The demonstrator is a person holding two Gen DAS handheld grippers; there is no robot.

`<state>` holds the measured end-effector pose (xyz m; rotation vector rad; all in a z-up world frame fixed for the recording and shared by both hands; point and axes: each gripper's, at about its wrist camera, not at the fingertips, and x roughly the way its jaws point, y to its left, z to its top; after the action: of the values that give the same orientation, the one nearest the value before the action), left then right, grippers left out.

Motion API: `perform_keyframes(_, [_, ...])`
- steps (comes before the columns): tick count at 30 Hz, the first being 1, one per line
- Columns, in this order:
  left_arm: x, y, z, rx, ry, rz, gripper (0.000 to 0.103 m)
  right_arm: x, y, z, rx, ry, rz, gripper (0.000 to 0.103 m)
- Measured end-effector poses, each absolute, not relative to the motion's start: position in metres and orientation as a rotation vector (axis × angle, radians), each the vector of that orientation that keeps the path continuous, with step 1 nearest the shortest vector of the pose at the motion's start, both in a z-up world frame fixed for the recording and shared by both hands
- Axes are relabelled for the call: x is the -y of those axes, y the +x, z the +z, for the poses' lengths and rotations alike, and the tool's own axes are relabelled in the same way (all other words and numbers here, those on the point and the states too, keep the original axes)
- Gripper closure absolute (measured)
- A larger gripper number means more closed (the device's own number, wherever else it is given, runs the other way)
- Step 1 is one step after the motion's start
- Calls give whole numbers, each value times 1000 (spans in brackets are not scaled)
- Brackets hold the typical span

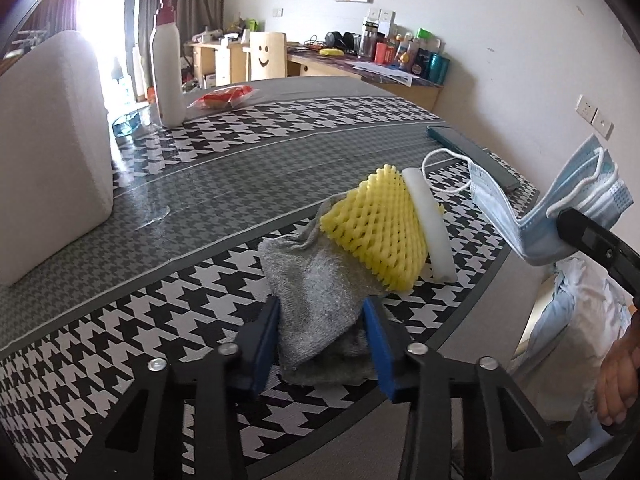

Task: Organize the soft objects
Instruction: 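Close the left tool on the grey cloth beside the yellow sponge, then lift the grey cloth with the left tool while the right tool carries the mask toward the foam box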

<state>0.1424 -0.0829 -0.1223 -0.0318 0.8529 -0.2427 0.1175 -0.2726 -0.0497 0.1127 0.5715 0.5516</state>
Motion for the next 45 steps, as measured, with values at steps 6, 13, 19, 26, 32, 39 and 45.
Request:
perform_keyframes(6, [85,141,-120,-833,-19,-245,89,272,118,-49,-566,108,544,94])
perform_keyframes(13, [82,132,-107,-794,-21,-271,91,274,119,-46,-556,119,525,94])
perform_keyframes(19, [75,119,-86,-730,-21,-285,91,271,117,-41,-540,115,520,94])
perform_keyframes(26, [72,107,-67,-663,-17,-282,91,266,116,-33,-519,101,513,94])
perform_keyframes(32, [69,102,-56,-630,-10,-276,91,263,114,-27,-504,94,512,94])
perform_keyframes(39, [62,89,-47,-592,0,-255,91,258,111,-21,-481,84,508,94])
perform_keyframes(45, [57,81,-39,-562,-3,-235,91,253,109,-17,-465,71,508,94])
